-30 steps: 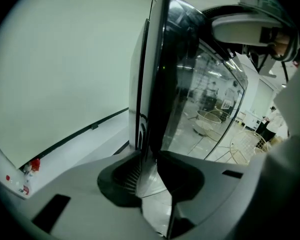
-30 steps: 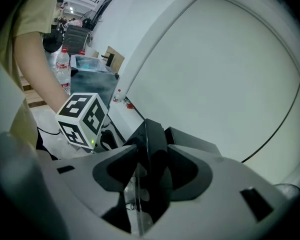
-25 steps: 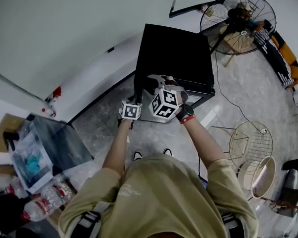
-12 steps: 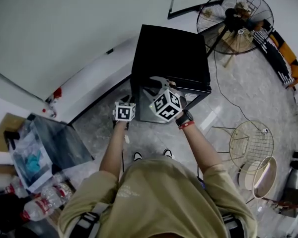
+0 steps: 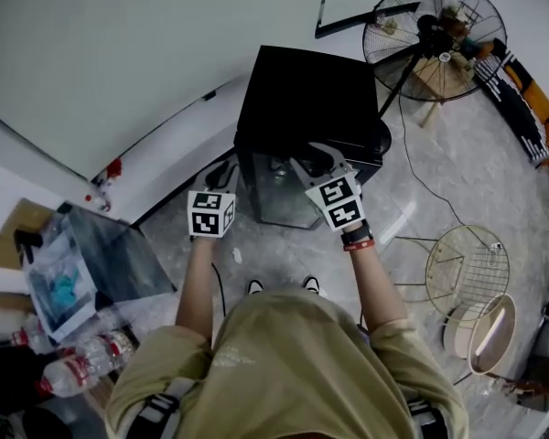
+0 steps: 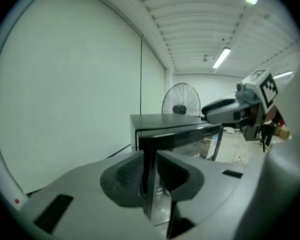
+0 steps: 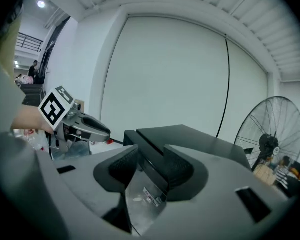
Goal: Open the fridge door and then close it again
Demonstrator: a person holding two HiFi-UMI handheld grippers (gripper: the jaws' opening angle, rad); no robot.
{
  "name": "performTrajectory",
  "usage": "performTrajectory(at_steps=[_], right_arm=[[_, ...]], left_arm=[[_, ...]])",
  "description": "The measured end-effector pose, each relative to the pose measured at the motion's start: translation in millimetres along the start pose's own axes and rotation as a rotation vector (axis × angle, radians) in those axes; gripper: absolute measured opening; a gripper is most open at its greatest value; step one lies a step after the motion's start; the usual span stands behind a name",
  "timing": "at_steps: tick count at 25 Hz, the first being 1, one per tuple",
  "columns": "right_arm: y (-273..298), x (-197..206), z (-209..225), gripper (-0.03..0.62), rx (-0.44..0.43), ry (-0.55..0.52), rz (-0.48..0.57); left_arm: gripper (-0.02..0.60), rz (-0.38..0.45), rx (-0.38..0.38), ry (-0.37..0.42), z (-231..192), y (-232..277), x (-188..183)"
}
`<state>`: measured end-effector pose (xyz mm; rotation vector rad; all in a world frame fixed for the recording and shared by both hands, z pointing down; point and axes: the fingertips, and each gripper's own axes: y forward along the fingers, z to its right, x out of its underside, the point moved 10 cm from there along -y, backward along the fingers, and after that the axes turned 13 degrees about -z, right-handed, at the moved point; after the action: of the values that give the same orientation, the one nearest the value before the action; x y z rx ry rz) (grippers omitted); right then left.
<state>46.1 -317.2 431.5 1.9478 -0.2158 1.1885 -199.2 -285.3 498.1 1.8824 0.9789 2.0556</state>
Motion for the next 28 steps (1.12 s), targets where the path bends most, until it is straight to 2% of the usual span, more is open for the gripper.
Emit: performTrajectory(at_steps=[4,8,12,17,23,28], right_arm=[[-27,5,14,0.151,0.03,0.087,0.061],[-51,11,22,0.109,0.071,0.176,0.109],[-66,20,25,0.055,0.105,0.25,0.155],[-76,29,25,0.023,0.131,0.301,0.187],[-87,43,32,0.023,0.153,0.335,0.186],[-96,51,38,0.023,0.17,0.362,0.188]], left_arm=[[0.087,0.103,0.014,-0.028,18,-26,-24],[0.072,0.17,0.025,-0.035,37,-37,-40],[0.055,0.192,0.033,-0.029,58,-36,-49],[0.041,0.225,0.068,-0.004,82,-36,-58],[0.038,0.242,0.075,0.023,101,-33,-64],[0.038,0.234,0.085,0.015,106,-30,-63]])
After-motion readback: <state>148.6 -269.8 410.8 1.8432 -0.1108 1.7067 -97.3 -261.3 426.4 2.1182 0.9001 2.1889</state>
